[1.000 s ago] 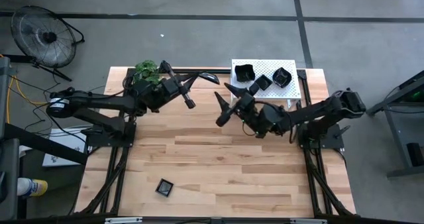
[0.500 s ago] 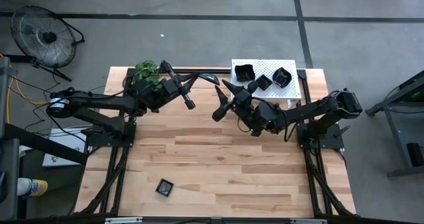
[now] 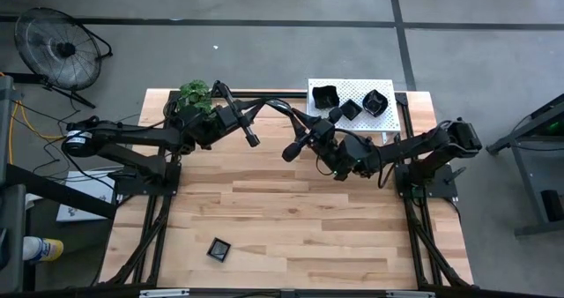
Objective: Pick & Place Mini shaped plates
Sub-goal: Stack the leaf-shaped plate on top of the leaf-shaped plate on the shelf
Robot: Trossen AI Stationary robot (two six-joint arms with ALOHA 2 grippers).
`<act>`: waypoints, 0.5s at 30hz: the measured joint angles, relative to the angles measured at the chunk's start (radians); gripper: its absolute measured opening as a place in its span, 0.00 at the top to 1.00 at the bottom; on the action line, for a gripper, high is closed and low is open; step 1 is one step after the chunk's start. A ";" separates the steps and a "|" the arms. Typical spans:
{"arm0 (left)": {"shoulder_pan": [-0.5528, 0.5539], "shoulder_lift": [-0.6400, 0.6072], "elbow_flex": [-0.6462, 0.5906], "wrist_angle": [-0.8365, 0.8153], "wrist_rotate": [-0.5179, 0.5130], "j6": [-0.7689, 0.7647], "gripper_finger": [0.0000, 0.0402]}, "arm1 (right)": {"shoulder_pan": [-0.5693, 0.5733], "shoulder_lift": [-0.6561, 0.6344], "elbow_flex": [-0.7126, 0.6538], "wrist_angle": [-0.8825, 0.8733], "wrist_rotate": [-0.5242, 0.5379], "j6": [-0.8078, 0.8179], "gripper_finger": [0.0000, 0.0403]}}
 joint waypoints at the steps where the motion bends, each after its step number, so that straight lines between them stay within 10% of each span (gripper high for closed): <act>1: 0.000 0.000 0.000 0.000 0.000 0.000 1.00 | 0.000 0.000 0.000 0.000 0.000 0.000 0.89; 15: 0.000 -0.001 0.000 -0.003 0.095 0.000 0.90 | -0.001 -0.001 0.000 -0.004 -0.002 0.076 1.00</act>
